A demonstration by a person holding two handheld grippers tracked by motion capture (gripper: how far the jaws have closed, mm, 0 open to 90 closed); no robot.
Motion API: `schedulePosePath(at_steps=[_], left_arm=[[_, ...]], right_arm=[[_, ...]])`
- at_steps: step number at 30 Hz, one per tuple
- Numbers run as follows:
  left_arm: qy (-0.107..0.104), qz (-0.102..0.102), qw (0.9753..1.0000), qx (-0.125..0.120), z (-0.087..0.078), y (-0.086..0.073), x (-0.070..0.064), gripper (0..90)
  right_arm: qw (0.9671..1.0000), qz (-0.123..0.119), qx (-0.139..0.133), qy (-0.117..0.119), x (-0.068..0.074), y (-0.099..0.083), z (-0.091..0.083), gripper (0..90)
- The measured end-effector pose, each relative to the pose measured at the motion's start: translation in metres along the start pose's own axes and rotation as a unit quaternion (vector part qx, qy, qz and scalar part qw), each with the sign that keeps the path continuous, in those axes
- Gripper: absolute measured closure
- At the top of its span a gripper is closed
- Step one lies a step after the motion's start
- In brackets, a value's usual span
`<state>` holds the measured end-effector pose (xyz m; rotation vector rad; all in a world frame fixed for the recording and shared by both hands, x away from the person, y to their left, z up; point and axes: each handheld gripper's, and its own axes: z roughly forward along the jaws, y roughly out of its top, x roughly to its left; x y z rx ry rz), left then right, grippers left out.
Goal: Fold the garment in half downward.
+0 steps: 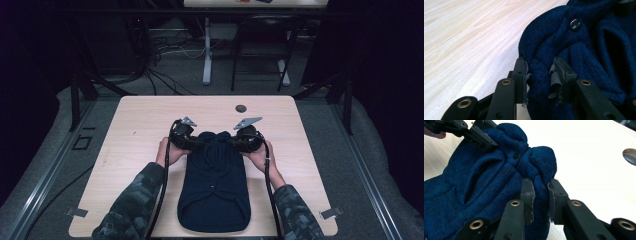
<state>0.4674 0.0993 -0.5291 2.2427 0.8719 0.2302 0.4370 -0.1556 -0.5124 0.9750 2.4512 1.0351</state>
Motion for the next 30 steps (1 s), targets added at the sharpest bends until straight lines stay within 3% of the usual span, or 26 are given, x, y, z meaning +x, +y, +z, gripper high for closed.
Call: schedulePosePath(at_steps=[9,17,30], left_arm=[[-0.004,0.026,0.9995,-0.017,-0.011,0.002,-0.004,67.7],[0.000,0.060,0.9977,-0.030,-0.019,0.006,-0.014,69.6],[0.000,0.090,0.9954,-0.031,-0.033,0.009,-0.023,69.7]], right_arm=[[0.9998,0.001,-0.016,0.011,-0.003,-0.002,-0.006,75.7],[0.9998,0.010,-0.008,0.018,-0.007,-0.005,-0.009,74.8],[0.9995,-0.030,-0.012,0.006,0.001,-0.003,-0.020,74.1]])
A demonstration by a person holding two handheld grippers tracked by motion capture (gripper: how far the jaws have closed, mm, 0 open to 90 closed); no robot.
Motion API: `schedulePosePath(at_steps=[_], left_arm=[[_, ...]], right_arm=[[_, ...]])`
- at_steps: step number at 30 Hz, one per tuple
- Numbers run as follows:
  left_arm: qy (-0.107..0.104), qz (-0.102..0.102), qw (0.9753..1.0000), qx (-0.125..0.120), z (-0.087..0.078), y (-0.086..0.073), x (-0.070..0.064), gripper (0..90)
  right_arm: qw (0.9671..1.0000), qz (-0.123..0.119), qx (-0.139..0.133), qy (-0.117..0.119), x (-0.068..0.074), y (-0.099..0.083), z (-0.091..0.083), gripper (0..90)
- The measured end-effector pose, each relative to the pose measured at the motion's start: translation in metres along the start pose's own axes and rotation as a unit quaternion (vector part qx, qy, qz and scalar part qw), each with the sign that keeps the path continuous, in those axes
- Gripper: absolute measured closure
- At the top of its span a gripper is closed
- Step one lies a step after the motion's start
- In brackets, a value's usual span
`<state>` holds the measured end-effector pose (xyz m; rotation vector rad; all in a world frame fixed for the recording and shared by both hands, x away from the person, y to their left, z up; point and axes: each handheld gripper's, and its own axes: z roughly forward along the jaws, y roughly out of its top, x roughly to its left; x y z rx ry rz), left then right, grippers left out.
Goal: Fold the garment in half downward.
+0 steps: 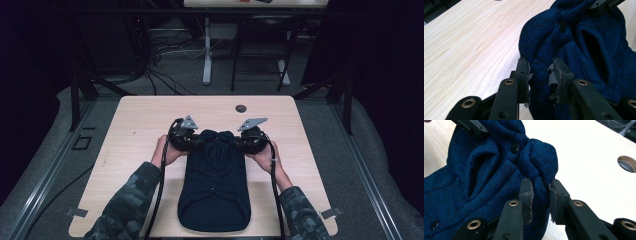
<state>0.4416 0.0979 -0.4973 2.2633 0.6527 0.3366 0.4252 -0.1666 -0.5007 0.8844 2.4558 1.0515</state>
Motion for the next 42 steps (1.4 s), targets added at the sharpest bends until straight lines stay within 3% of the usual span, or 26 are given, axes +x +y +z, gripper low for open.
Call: schedulePosePath(at_steps=[5,12,20,25,29,35,37,40,42], left_arm=[[-0.014,-0.003,0.9999,0.007,-0.005,0.000,0.000,68.8],[-0.033,-0.004,0.9990,0.029,-0.006,-0.001,-0.001,66.8],[-0.014,0.025,0.9996,0.003,-0.010,0.000,-0.006,70.7],[-0.006,0.045,0.9989,-0.010,-0.013,0.003,-0.010,71.7],[-0.002,0.064,0.9977,-0.023,-0.015,0.005,-0.013,72.1],[-0.001,0.088,0.9955,-0.037,-0.018,0.008,-0.018,72.3],[-0.002,0.094,0.9948,-0.038,-0.018,0.009,-0.020,72.3],[0.001,0.105,0.9937,-0.039,-0.018,0.009,-0.022,72.2],[0.001,0.107,0.9935,-0.038,-0.018,0.009,-0.021,72.2]], right_arm=[[0.9996,-0.026,-0.010,-0.011,0.006,0.002,-0.004,74.6],[0.9958,-0.078,-0.026,-0.041,0.019,0.001,-0.008,75.4],[0.9980,-0.056,-0.023,-0.017,0.014,-0.001,-0.010,73.0],[0.9995,-0.027,-0.015,-0.001,0.008,-0.003,-0.011,67.7],[0.9999,-0.009,-0.012,0.009,0.004,-0.004,-0.011,60.9],[0.9996,0.025,-0.005,0.012,-0.002,-0.004,-0.006,40.9],[0.9989,0.041,0.001,0.025,-0.004,-0.004,-0.002,36.4],[0.9981,0.052,0.010,0.031,-0.006,-0.005,0.004,34.8],[0.9979,0.052,0.015,0.036,-0.007,-0.006,0.006,40.4]])
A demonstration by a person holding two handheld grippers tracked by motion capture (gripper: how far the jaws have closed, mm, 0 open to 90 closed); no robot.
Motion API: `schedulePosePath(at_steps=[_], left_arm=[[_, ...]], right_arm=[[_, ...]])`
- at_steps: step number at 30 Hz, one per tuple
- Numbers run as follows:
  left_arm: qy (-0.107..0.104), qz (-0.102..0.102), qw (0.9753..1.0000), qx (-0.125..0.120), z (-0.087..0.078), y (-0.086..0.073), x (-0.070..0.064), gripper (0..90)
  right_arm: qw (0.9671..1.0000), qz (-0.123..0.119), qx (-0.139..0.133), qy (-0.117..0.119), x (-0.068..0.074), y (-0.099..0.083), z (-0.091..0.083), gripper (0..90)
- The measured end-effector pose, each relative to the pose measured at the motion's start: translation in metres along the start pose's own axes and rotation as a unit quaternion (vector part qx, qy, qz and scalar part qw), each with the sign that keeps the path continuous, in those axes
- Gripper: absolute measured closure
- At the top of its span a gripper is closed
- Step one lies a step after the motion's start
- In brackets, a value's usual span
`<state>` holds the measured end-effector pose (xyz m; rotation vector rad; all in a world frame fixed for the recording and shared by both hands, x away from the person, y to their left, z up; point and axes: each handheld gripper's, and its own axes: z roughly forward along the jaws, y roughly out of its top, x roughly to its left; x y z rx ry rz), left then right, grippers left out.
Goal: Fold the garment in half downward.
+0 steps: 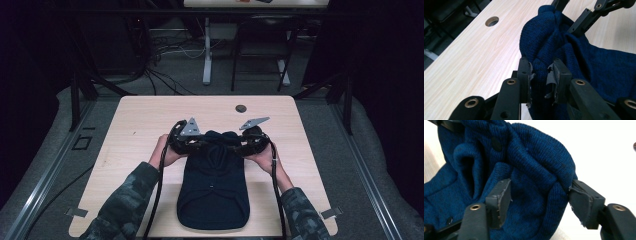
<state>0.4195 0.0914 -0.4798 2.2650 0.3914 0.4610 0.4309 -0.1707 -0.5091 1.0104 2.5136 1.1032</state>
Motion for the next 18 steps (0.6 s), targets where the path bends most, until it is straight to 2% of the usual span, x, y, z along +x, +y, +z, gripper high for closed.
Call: schedulePosePath(at_steps=[4,6,9,10,14,18], left_arm=[[0.001,-0.004,1.0000,0.001,-0.002,-0.001,0.002,72.1],[0.003,-0.008,1.0000,0.001,-0.003,-0.002,0.003,72.0],[0.003,-0.017,0.9999,0.001,-0.003,-0.002,0.005,71.6],[-0.004,-0.024,0.9997,0.005,-0.004,-0.002,0.007,71.3],[-0.016,-0.032,0.9992,0.017,-0.005,-0.003,0.010,68.3],[-0.013,-0.036,0.9989,0.027,-0.006,-0.003,0.011,64.5]], right_arm=[[0.9999,-0.003,-0.008,-0.014,-0.002,-0.001,-0.002,64.5],[0.9997,-0.003,-0.016,-0.019,-0.002,-0.001,-0.005,70.5],[0.9993,-0.015,-0.023,-0.026,0.000,0.000,-0.009,75.0],[0.9989,-0.024,-0.027,-0.031,0.002,0.001,-0.010,75.8],[0.9962,-0.051,-0.047,-0.052,0.011,0.004,-0.017,77.3],[0.9926,-0.073,-0.068,-0.069,0.019,0.003,-0.020,77.6]])
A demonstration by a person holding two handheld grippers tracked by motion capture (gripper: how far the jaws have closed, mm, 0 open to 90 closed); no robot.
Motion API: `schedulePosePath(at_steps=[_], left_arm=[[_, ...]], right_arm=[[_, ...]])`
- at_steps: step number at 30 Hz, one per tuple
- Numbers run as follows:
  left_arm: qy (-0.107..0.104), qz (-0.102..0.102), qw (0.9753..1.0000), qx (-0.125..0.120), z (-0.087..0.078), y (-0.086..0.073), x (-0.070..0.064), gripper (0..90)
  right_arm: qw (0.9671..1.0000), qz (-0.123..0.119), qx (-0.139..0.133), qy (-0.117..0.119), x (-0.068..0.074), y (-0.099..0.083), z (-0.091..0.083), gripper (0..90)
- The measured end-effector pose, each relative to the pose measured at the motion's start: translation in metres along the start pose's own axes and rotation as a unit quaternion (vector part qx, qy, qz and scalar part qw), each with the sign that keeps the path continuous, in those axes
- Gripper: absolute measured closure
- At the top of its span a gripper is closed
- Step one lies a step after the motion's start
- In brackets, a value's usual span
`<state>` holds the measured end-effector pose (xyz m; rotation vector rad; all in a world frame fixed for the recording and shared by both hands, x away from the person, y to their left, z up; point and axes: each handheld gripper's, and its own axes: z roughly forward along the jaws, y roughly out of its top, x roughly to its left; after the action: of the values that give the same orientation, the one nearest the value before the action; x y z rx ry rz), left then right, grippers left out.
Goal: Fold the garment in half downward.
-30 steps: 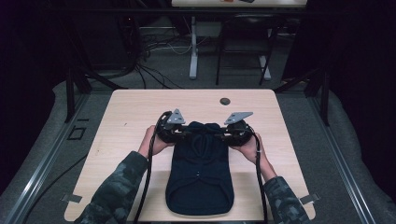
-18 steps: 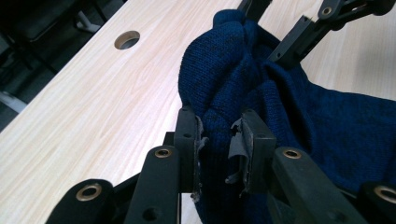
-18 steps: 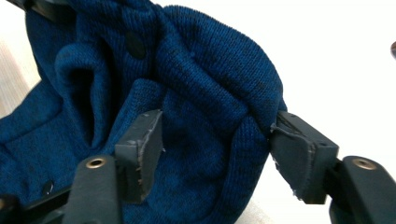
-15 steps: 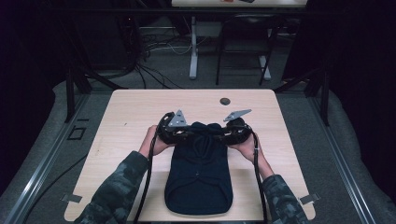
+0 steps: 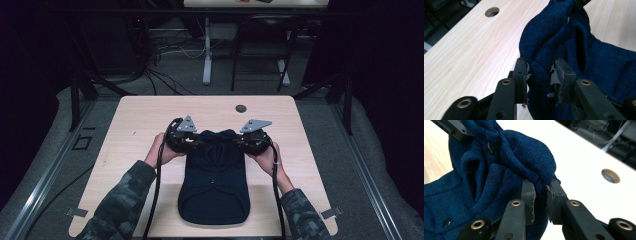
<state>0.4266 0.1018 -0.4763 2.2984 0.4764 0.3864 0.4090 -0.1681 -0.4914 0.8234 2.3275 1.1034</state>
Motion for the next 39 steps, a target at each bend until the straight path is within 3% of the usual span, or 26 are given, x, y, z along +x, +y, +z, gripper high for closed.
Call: schedulePosePath(at_steps=[5,11,15,24,29,33,37,39], left_arm=[[-0.007,-0.005,0.9995,0.031,0.006,0.001,-0.002,52.4],[-0.001,0.003,0.9999,0.012,0.005,-0.002,-0.002,65.3],[0.018,0.017,0.9997,-0.007,0.004,-0.002,-0.006,68.8],[0.061,0.045,0.9961,-0.045,0.000,0.004,-0.013,70.5],[0.072,0.066,0.9932,-0.062,-0.004,0.005,-0.016,70.8],[0.079,0.084,0.9911,-0.066,-0.006,0.007,-0.019,70.8],[0.079,0.087,0.9908,-0.068,-0.006,0.007,-0.020,70.9],[0.079,0.087,0.9908,-0.067,-0.006,0.007,-0.020,70.9]], right_arm=[[0.9998,-0.013,-0.017,0.001,0.006,-0.002,-0.001,77.7],[0.9993,-0.027,-0.025,-0.002,0.008,-0.002,-0.004,77.5],[0.9991,-0.030,-0.028,-0.003,0.005,-0.004,-0.007,76.4],[0.9994,-0.012,-0.032,0.007,-0.003,-0.003,-0.015,70.0],[0.9994,0.008,-0.023,0.025,-0.008,-0.001,-0.013,44.9],[0.9993,0.027,-0.003,0.026,-0.011,0.001,-0.006,31.9],[0.9984,0.049,0.012,0.025,-0.014,0.000,0.000,31.6],[0.9981,0.054,0.007,0.026,-0.015,0.000,0.001,40.2]])
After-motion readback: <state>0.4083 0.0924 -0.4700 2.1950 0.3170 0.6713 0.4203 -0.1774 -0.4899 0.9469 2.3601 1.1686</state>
